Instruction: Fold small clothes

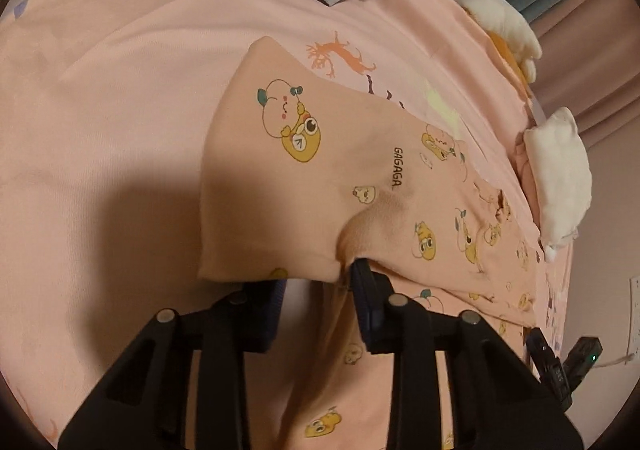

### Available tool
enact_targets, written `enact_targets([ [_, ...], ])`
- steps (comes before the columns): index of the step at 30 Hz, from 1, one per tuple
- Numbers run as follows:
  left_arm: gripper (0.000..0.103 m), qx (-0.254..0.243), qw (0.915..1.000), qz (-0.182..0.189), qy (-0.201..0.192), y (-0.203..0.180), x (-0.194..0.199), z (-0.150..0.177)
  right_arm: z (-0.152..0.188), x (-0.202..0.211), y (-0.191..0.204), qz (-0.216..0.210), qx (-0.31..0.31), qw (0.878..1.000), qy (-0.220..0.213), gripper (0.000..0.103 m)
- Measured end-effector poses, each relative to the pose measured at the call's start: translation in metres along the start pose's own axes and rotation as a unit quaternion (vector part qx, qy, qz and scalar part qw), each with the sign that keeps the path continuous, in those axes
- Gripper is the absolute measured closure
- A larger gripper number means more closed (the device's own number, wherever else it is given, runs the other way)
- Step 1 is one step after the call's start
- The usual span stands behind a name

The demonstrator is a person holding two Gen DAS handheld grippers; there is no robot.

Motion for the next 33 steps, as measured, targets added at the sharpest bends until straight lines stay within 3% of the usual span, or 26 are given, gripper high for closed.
enact_targets([
  [8, 0.065, -0.072, 0.9956, -0.054, -0.026, -0.017, -0.003, 0.008, 0.000, 0.000, 0.000, 0.001, 0.001, 1.000, 0.000, 0.042],
  [22, 0.066, -0.096, 0.9908, -0.087, -0.040, -0.019, -0.010, 0.006, 0.002, -0.001, 0.000, 0.003, 0.003, 1.000, 0.001, 0.041],
  [30, 0.066, -0.100, 0.9903, -0.084, -0.045, -0.019, -0.011, 0.006, 0.000, 0.005, 0.007, 0.014, -0.004, 1.000, 0.016, 0.041],
  [33, 0.066, -0.097, 0.9909, -0.082, -0.045, -0.019, -0.011, 0.006, -0.010, 0.027, 0.032, -0.016, -0.001, 1.000, -0.013, 0.041],
])
Point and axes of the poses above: each gripper's, at about its wrist camera, not at the fingertips, and x roughly against the way its jaws point, y to its left, z to its underside, the point moved 7 cm from there along -x, roughly the way its jaws point, and after that the axes turned 9 degrees about -z, right-handed, at the moved point
